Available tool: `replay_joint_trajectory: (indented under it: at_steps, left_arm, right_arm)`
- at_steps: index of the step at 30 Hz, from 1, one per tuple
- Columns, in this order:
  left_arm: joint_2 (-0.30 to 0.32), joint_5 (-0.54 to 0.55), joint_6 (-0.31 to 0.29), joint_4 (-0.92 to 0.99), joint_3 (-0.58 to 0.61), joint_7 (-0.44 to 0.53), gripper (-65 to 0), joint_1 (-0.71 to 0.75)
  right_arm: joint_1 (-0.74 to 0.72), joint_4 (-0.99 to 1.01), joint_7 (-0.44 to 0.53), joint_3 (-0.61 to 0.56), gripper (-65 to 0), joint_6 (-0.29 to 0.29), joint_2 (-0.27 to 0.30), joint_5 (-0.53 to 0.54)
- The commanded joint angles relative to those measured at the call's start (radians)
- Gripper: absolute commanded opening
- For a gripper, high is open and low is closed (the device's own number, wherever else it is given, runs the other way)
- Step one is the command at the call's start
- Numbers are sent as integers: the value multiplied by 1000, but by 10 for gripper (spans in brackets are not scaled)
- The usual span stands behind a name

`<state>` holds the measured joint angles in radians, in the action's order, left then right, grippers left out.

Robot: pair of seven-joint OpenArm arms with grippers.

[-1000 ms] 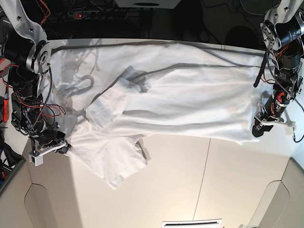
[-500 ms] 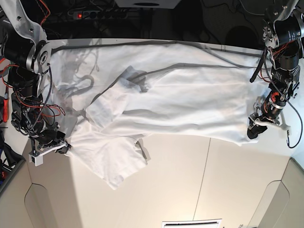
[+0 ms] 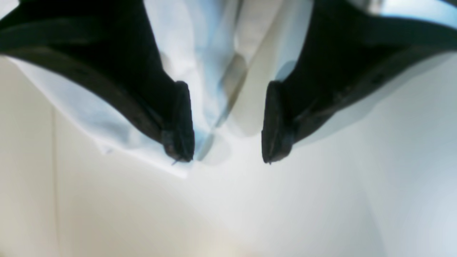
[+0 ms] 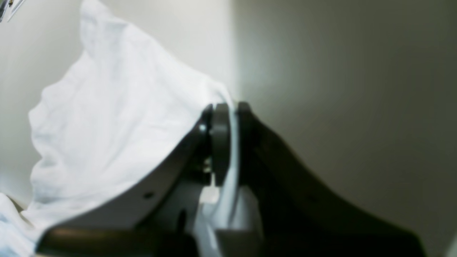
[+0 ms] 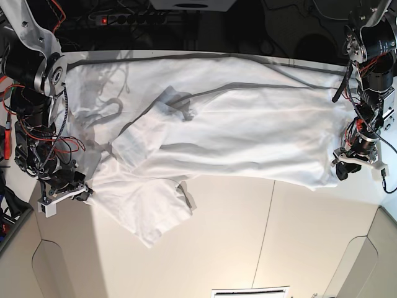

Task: Layout the t-shirt on the table in an organized manner, then fold the t-shirt properly
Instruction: 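Move the left gripper along the shirt side and grasp the hem edge, then fold the shirt side over the body with both grippers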

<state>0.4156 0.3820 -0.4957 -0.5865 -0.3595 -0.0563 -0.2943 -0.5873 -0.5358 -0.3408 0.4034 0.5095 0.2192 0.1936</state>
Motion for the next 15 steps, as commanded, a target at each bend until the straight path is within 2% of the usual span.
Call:
replay_joint_trajectory:
  at_steps: [1,6,15]
  left_arm:
    - [16,19,-2,-16,-2,5,-304,-21]
    - [8,55,-16,-16,-2,-24,-304,-18]
    - [-56,54,-32,-16,-2,-31,-304,-15]
  right_arm:
    - [-30,-17,23,0,-650,11,13,16]
    - [-30,-17,23,0,-650,11,13,16]
    - [-30,-17,23,0,-650,11,13,16]
